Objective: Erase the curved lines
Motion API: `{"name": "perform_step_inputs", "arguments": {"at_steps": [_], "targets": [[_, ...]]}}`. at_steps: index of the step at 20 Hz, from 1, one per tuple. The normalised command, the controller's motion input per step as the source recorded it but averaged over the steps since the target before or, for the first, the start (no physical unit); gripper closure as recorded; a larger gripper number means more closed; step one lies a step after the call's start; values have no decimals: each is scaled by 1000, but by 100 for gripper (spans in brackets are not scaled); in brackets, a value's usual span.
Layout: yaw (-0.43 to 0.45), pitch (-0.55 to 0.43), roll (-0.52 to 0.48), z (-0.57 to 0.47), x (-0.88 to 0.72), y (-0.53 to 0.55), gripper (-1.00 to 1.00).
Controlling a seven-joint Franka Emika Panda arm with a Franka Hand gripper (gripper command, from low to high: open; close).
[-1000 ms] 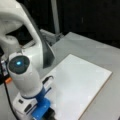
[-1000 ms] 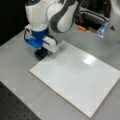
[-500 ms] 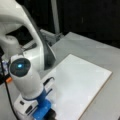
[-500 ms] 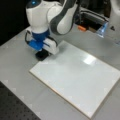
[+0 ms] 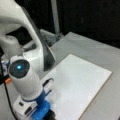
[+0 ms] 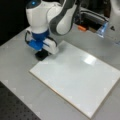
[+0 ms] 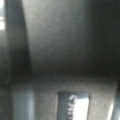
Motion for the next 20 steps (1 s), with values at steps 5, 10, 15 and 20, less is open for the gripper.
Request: {"name": "perform_step_inputs", "arguments": {"at_steps": [5, 10, 15, 20], "targets": [[-19, -89, 95, -22, -29, -58, -100], [-31, -60, 77, 75, -79, -14, -100], [-42, 5, 26, 189, -138, 22, -100], [-53, 78, -58, 273, -165, 115, -100]]}}
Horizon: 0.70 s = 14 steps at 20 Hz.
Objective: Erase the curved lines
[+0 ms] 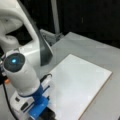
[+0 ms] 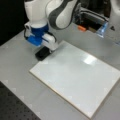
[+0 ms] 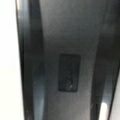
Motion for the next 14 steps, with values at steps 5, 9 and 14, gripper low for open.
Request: {"name": "perform_step_inputs", "arguments": {"at_steps": [5, 9, 14], "targets": [[-28, 101, -115, 257, -117, 319, -100], [9, 91, -143, 201, -72, 444, -100], [14, 56, -114, 39, -94, 254, -100]]}}
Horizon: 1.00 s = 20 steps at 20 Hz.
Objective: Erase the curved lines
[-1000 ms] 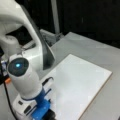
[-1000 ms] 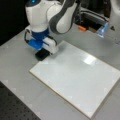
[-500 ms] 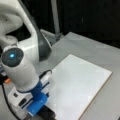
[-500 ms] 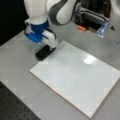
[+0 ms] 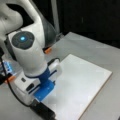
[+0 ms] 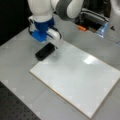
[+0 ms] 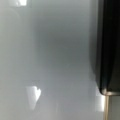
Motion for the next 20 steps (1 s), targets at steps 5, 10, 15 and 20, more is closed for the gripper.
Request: {"name": "perform_step_inputs", "arguments": {"at_steps": [5, 10, 15, 20], "targets": [[-31, 45, -68, 28, -106, 269, -100], [-49, 12, -72, 64, -100, 356, -100], [-45, -26, -84, 7, -144, 251, -100], [-27, -75, -79, -27, -183, 131, -100]]}}
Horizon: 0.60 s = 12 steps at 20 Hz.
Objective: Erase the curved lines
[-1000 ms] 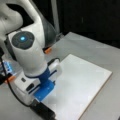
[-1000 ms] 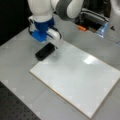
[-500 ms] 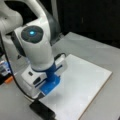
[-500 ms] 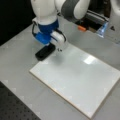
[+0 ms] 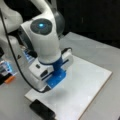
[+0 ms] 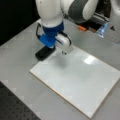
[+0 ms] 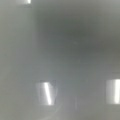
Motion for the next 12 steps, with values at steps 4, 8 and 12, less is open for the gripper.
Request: {"name": "perform_step_inputs", "arguments": {"at_steps": [4, 8, 12], "targets": [[-113, -241, -84, 12, -245, 275, -100], [-143, -179, -83, 20, -286, 423, -100], [-50, -145, -47, -48, -272, 312, -100]]}}
